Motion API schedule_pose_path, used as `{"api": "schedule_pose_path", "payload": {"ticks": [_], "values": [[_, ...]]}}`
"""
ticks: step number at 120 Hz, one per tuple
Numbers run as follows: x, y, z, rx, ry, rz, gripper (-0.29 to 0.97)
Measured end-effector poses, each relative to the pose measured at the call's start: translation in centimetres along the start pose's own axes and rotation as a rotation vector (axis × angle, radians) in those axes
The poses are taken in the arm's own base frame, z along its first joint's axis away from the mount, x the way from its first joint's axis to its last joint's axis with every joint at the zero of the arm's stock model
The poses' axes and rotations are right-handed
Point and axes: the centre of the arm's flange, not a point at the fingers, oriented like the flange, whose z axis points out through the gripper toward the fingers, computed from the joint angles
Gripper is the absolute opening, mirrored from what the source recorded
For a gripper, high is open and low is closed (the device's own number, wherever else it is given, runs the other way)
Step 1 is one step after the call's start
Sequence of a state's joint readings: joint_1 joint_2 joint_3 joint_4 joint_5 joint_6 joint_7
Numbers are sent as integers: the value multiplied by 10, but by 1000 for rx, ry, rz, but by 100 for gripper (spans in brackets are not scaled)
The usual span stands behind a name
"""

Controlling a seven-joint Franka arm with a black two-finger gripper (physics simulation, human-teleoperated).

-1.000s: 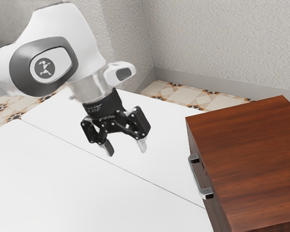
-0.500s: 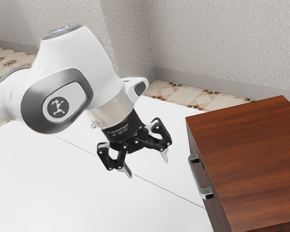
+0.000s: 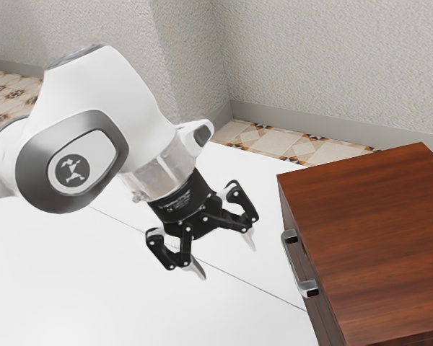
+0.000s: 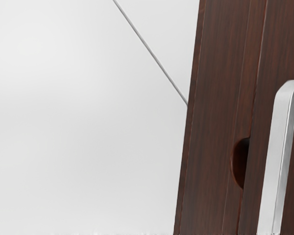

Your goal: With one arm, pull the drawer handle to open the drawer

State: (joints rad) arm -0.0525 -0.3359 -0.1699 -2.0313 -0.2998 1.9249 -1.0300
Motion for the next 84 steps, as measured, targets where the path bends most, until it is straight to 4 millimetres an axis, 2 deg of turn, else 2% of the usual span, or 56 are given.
{"api": "schedule_pose_path", "payload": {"ticks": [14,40,84], "values": [[-1,4,1,-18,7,13,52],[18,16,21,-45,20,22,49],[18,29,34,-84,34,79,48]]}}
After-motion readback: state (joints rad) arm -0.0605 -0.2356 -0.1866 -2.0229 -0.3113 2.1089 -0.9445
